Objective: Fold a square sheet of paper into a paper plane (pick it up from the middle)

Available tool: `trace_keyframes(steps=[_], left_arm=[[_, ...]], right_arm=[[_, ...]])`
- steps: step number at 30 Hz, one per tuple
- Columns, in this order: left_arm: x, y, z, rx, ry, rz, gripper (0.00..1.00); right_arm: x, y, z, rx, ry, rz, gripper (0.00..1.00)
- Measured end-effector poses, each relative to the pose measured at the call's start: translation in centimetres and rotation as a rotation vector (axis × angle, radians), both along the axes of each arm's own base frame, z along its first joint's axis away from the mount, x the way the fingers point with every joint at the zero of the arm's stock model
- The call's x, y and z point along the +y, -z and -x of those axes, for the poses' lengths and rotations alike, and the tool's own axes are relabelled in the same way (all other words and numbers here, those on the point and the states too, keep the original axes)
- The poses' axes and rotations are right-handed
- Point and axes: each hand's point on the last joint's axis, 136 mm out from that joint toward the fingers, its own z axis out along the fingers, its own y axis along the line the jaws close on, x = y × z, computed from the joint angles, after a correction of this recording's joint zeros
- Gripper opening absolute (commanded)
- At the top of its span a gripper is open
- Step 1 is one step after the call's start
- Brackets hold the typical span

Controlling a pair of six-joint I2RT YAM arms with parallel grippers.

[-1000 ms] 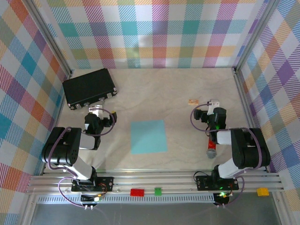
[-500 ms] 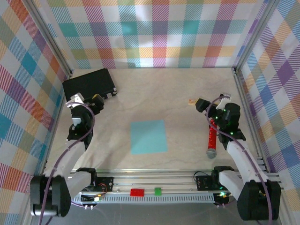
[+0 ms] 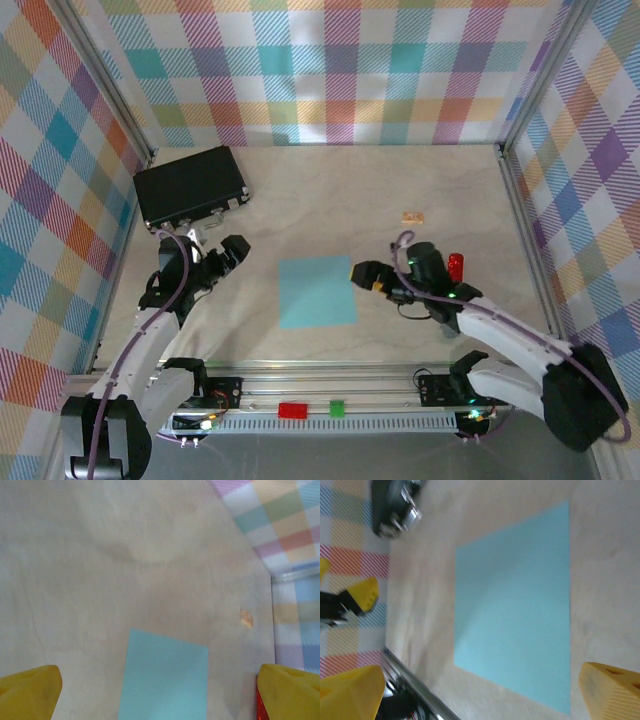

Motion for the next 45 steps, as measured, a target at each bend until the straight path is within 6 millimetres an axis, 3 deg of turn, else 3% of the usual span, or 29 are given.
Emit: trace_keyframes(steps=[4,10,17,24,32,37,45], left_arm=[[-0.7,1.1,2.1,0.045,0.035,0.040,1.00],[-1.1,1.6,3.2,0.081,0.053,0.059,1.00],[-1.6,1.6,3.0,0.115,0.087,0.066,1.00],[-2.0,1.5,2.7,0.143,0.107,0.066,1.00],[-3.8,1.6,2.7,0.193,0.187,-0.014,1.00],[-5.2,2.4,2.8,0.253,0.254,-0.128,1.00],[-9.5,4.0,2.5,0.339,0.401,-0.352,1.00]], right_arm=[[3.4,3.5,2.2,0.119,-0.111,0.078,0.99],[7.7,4.3,0.8,0.151,-0.156,0.100,1.00],[8.3,7.0,-0.3,0.232,-0.095,0.132,0.92],[9.5,7.2,-1.0,0.277,-0.002,0.101,0.90],[11.4,6.9,-0.2,0.278,0.054,0.093,0.93],[10.5,6.2,-0.5,0.236,0.078,0.127,0.99],[5.1,3.1,-2.7,0.161,0.186,0.210,0.99]])
